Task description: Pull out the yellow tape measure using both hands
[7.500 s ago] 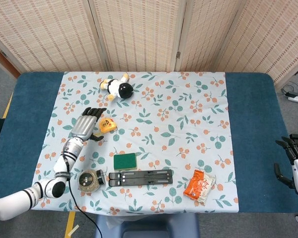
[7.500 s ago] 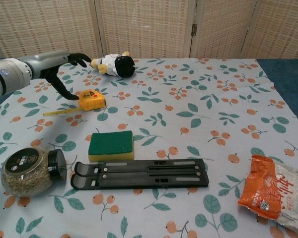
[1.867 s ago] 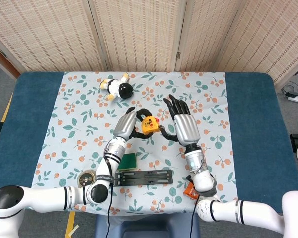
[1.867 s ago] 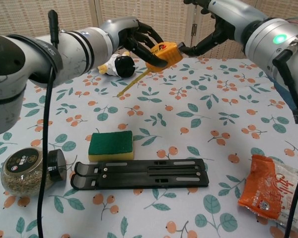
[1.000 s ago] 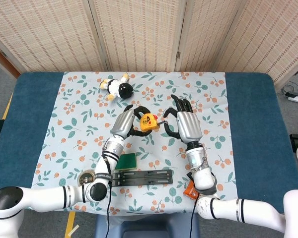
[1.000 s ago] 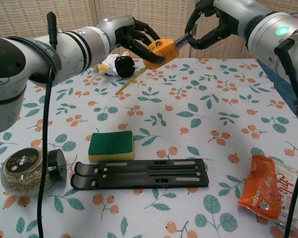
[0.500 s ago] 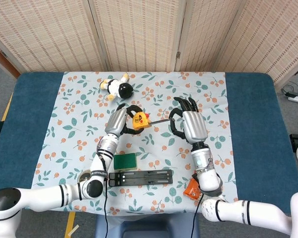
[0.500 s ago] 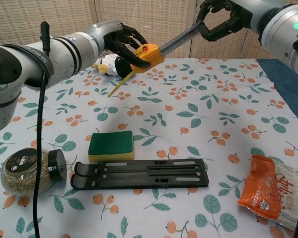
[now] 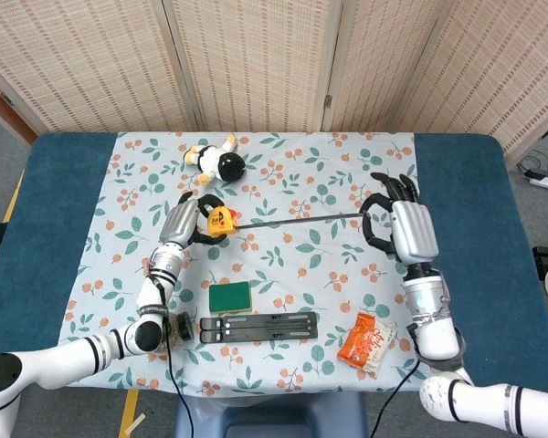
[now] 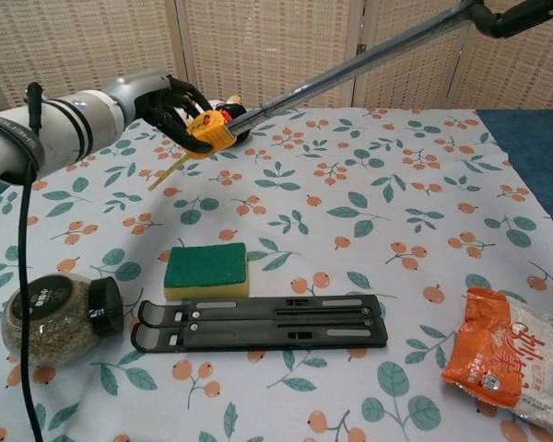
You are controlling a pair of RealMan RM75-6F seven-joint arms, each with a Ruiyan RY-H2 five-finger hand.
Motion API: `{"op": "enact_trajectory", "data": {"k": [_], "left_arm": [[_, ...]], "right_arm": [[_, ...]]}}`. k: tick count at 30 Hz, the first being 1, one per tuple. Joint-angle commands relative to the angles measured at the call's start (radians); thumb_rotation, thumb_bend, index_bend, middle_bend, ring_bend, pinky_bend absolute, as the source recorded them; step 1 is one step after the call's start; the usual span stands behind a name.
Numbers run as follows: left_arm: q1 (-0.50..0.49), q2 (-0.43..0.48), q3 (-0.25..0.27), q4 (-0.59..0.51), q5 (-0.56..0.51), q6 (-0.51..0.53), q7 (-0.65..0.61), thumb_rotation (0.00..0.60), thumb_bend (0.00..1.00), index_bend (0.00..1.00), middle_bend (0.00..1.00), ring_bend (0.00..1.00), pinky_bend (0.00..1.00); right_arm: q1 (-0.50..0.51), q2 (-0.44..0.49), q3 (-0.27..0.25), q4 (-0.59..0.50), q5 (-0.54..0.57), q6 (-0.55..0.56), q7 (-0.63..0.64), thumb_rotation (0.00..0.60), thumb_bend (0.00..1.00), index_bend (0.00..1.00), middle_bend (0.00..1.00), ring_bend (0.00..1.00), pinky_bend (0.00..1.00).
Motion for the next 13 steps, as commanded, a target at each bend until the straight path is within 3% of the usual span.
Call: {"op": "enact_trajectory", "data": {"k": [1, 13], "left_arm": [[0.018, 0.006, 0.015, 0.034, 0.027, -0.022, -0.028, 0.600, 0.53, 0.61, 0.54, 0.44, 0.04], [0.067, 0.002, 0.024, 0.139, 0.157, -0.074, -0.201, 0.600, 0.53, 0.61, 0.55, 0.43, 0.04]], "right_arm": [[-0.045, 0.062, 0.005, -0.033, -0.016, 0.012, 0.053, 0.600, 0.62, 0.63, 0.19, 0.14, 0.00], [-0.181, 0.272, 0.013, -0.087, -0.051, 0.008, 0.263, 0.600, 0.62, 0.63, 0.19, 0.14, 0.00]]}}
